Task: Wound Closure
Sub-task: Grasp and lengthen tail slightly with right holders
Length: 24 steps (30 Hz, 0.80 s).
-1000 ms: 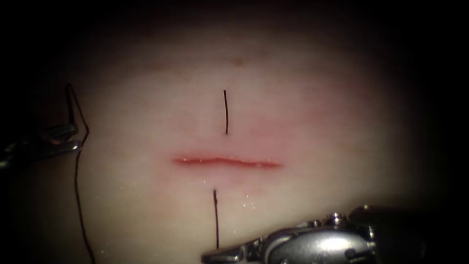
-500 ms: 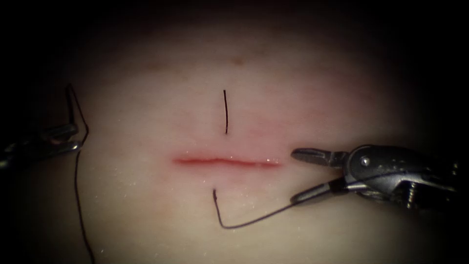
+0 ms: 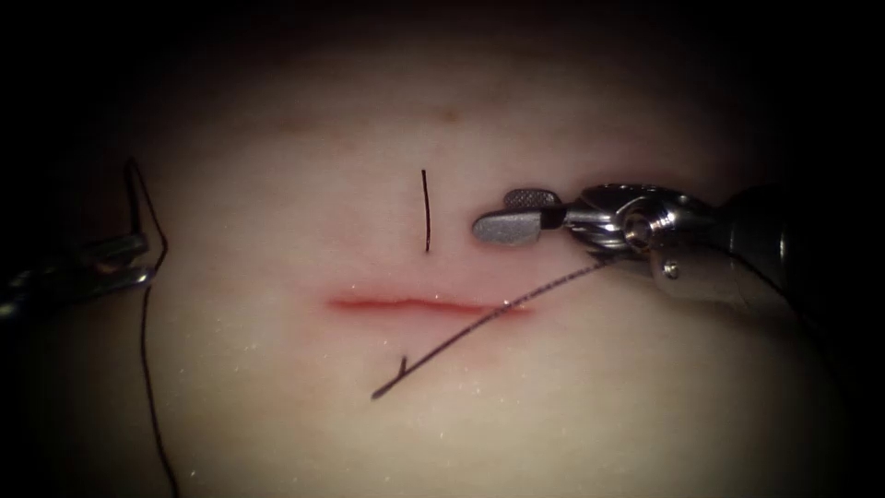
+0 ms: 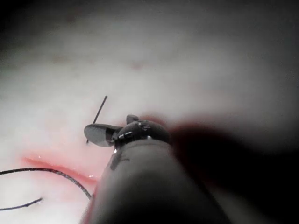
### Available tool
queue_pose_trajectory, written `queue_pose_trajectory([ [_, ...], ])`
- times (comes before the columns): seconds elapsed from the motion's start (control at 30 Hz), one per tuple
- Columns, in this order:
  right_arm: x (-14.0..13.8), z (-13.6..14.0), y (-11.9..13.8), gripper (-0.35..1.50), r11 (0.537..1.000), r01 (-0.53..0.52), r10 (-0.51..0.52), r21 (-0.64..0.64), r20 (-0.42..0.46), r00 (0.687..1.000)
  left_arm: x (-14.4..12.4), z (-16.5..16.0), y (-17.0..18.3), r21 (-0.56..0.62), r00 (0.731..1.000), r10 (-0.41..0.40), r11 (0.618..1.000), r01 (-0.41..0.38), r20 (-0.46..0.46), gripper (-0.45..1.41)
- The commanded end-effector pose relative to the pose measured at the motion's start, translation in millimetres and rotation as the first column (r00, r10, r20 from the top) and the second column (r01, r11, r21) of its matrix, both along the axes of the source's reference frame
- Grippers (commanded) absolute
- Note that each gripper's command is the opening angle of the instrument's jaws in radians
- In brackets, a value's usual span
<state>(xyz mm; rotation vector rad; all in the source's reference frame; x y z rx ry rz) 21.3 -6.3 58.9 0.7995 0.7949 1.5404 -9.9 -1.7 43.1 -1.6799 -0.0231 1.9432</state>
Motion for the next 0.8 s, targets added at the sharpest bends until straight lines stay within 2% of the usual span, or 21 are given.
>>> queue_pose_trajectory([
  [0.03,1.5,1.5,0.6,1.18,1.000,-0.008,0.009,0.028,-0.020,1.000,-0.5,0.6,-0.4,0.002,1.000,0.000,1.000,0.000,0.001,-0.45],
  [0.4,4.4,6.0,1.0,1.18,0.987,-0.030,0.045,0.155,-0.096,0.994,-0.4,0.6,-0.4,0.002,1.000,0.001,1.000,-0.001,0.002,-0.45],
  [0.8,6.9,6.3,1.6,1.13,0.976,-0.019,0.057,0.218,-0.171,0.984,-0.4,0.7,-0.4,0.002,1.000,0.001,1.000,-0.001,0.002,-0.45],
])
